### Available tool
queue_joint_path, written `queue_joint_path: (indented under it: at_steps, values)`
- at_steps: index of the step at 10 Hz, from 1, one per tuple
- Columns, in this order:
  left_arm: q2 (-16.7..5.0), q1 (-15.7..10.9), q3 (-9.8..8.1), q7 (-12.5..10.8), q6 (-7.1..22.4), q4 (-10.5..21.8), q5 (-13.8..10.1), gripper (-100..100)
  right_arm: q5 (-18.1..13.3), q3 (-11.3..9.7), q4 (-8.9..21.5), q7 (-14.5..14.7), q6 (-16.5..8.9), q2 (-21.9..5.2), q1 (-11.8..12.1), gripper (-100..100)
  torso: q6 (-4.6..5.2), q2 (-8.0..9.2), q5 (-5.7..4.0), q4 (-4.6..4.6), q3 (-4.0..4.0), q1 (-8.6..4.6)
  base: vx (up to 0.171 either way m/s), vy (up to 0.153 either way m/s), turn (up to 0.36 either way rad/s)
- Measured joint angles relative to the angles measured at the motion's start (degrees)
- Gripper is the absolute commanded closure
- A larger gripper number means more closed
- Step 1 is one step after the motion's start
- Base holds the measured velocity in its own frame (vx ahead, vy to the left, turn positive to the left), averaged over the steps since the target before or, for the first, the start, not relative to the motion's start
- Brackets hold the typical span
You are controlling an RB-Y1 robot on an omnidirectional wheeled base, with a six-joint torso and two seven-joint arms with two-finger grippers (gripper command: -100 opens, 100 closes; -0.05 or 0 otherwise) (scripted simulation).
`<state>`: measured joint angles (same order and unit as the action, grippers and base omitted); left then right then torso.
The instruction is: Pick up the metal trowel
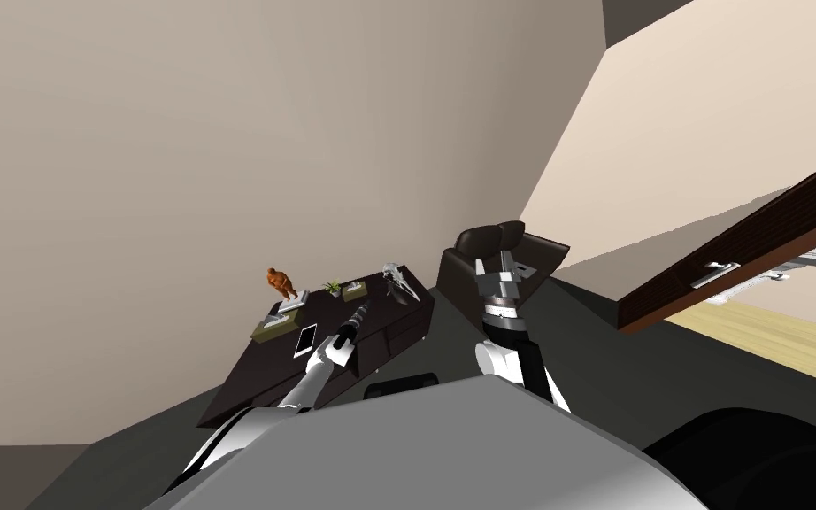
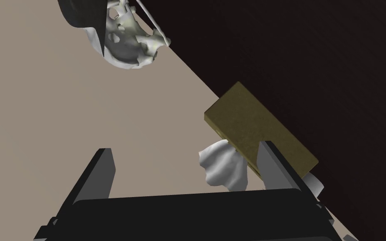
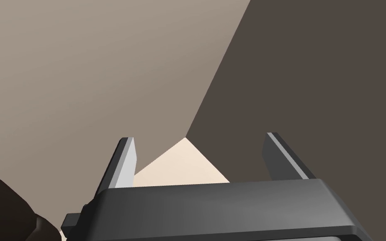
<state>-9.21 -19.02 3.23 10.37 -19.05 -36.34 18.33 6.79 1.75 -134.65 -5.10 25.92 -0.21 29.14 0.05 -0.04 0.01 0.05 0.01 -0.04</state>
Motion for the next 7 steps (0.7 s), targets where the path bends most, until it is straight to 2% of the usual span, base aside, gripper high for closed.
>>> queue_joint_path:
  at_steps: [1, 7]
  values:
    - [0.0, 0.0, 0.0, -0.01, 0.01, -0.01, 0.0, -100, 0.0, 0.0, 0.0, 0.0, 0.0, 0.0, 0.0, 0, 0.0, 0.0, 0.0, 0.0, 0.0, -0.01, 0.036, 0.005, -0.098]
    - [-0.47, 7.26, -0.2, 2.32, 2.86, -9.05, -3.06, -100, 0.0, 0.0, 0.0, 0.0, 0.0, 0.0, 0.0, 0, 0.02, -0.21, 0.0, -0.04, -0.12, 0.01, 0.054, 0.007, -0.094]
